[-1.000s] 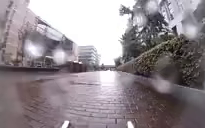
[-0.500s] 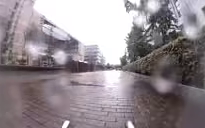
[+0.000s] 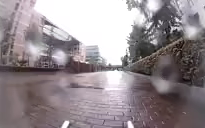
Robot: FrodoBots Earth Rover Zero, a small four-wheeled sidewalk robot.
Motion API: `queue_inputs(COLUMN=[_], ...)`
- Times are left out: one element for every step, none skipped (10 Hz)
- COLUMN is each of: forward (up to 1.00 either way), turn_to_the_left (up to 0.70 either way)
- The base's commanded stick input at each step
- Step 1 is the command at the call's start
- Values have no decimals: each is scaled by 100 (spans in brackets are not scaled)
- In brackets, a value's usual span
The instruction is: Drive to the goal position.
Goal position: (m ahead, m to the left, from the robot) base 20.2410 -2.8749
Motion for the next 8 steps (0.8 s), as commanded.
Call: queue_inputs(forward=[70,70,70,70,70,70,70,70], turn_to_the_left=[0,0,0,0,0,0,0,0])
